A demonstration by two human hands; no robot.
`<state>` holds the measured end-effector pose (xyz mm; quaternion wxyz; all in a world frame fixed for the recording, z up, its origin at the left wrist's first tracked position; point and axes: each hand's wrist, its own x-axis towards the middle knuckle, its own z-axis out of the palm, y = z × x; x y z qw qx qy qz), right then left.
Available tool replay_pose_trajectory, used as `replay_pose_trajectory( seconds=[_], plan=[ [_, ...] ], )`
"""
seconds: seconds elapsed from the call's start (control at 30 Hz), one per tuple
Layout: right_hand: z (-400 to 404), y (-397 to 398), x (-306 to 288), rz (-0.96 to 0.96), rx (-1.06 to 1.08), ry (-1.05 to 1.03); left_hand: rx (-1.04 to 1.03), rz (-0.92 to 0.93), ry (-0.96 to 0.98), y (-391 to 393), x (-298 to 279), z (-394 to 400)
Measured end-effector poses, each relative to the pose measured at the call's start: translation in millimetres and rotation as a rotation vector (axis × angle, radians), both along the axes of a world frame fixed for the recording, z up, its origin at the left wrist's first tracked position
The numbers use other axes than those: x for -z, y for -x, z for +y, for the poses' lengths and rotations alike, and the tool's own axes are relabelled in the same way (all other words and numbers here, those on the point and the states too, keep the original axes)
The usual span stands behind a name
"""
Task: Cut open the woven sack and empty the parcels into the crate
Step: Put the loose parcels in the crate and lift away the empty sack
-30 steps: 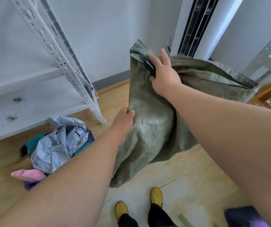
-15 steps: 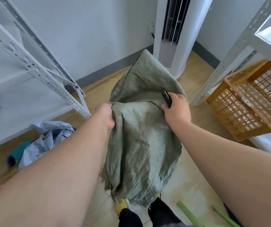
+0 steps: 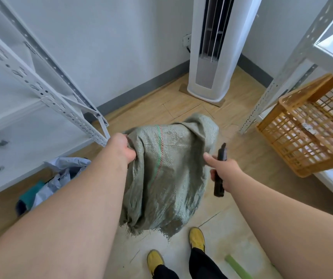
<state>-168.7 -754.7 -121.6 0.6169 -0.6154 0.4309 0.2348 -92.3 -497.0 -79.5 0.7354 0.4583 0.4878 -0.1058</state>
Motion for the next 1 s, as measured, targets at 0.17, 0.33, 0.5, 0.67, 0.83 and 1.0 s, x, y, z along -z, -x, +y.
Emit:
replay_pose_trajectory(
  seconds=[0.17, 0.33, 0.5, 0.67, 0.83, 1.0],
  plan=[
    [15, -11, 7, -0.096, 0.086, 0.155, 0.091, -0.034, 0.032, 2, -18, 10],
    [22, -20, -8, -0.285, 0.155, 0.078, 0.319, -0.088, -0.020, -1, -52, 24],
    [44, -21, -32, -0.267, 0.118, -0.122, 0.217, -0.257, 0.076, -3, -67, 51],
    [52, -26, -56, -0.261, 0.134, -0.244, 0.667, -0.101, -0.225, 36, -51, 87],
    [49, -32, -72, -0.285, 0.040, -0.095, 0.749, 0.005, -0.460, 63, -19, 114],
    [51, -40, -82, -0.342, 0.119, 0.093, 0.355, -0.171, -0.448, 57, -23, 129]
  ],
)
